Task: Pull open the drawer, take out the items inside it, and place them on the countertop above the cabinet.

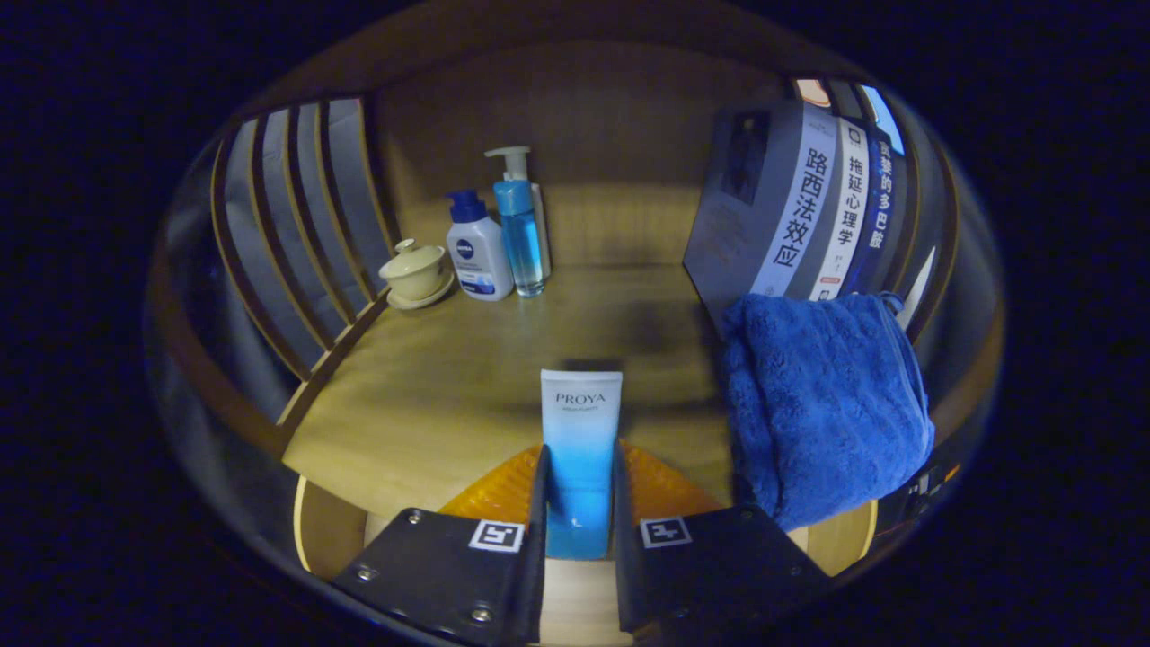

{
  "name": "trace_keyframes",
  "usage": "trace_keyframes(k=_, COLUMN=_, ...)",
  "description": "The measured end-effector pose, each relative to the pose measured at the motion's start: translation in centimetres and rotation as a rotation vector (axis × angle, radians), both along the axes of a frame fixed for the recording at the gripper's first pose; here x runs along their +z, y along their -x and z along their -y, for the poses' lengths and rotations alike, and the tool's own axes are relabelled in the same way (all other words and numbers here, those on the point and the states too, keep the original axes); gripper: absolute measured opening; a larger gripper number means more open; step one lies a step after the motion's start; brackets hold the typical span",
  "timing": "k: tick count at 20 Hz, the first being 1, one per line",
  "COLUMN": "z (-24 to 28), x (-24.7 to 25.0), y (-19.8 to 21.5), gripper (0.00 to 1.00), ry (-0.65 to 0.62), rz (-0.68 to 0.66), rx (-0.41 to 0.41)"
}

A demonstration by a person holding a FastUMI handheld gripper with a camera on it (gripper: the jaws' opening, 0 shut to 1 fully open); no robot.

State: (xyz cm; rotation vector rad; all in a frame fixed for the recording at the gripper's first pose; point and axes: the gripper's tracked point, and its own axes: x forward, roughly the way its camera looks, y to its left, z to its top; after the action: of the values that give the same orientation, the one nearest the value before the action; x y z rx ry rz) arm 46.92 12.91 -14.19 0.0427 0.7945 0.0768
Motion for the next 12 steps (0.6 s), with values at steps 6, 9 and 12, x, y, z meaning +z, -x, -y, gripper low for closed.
trace_keyframes(k=6, z=0.4, x=-0.1, y=-0.2, gripper=0.42, ry=0.014, rz=0.050, rx=-0.009)
trace_keyframes(k=9, z=0.4, x=2.6, y=0.7, gripper=0.44, ry=-0.039, rz=0.125, rx=-0.014)
trace_keyframes(k=12, z=0.8, x=7.3, y=3.3, gripper=0.44, ry=-0.065, rz=0.236, rx=-0.013)
